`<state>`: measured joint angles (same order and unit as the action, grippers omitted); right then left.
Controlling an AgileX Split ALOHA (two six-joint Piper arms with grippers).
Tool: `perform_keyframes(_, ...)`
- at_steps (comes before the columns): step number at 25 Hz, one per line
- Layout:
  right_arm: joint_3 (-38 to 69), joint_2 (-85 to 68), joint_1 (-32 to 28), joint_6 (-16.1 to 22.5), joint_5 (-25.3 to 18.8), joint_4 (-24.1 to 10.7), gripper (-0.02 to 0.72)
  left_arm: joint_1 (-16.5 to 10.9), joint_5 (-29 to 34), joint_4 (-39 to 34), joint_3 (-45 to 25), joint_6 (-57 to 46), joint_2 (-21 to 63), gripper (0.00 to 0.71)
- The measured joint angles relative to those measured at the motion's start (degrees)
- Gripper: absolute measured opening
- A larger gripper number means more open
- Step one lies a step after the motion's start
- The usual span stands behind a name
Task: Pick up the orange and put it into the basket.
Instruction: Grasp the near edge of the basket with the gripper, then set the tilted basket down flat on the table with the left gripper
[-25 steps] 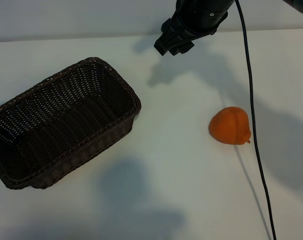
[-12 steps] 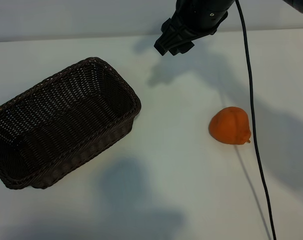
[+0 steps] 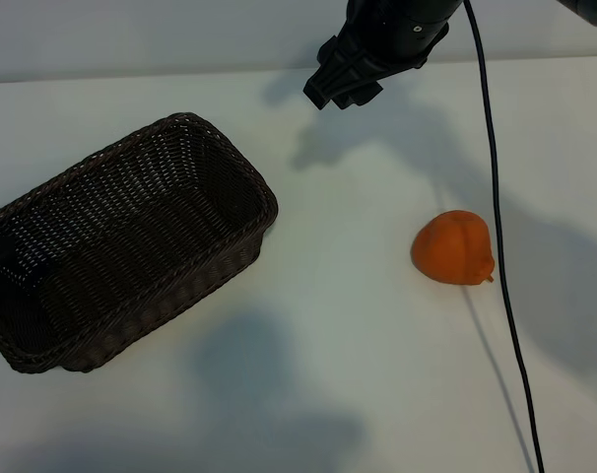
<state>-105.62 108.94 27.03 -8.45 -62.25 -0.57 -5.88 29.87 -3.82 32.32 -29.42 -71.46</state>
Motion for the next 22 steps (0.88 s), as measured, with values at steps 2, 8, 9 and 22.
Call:
perform_keyframes(2, 0.0, 0.0, 0.0, 0.0, 0.0, 0.0, 0.559, 0.0, -1.99, 3.15, 0.0, 2.73, -2.71, 0.588)
perform_keyframes(8, 0.0, 0.0, 0.0, 0.0, 0.0, 0.0, 0.559, 0.0, -5.82, 13.98, 0.0, 12.49, -9.25, 0.588)
perform_keyframes(9, 0.0, 0.0, 0.0, 0.0, 0.0, 0.0, 0.559, 0.0, -6.33, 15.18, 0.0, 13.81, -10.31, 0.588)
perform_keyframes(22, 0.0, 0.0, 0.0, 0.0, 0.0, 0.0, 0.559, -0.17, -9.62, 20.27, 0.0, 18.87, -14.43, 0.155)
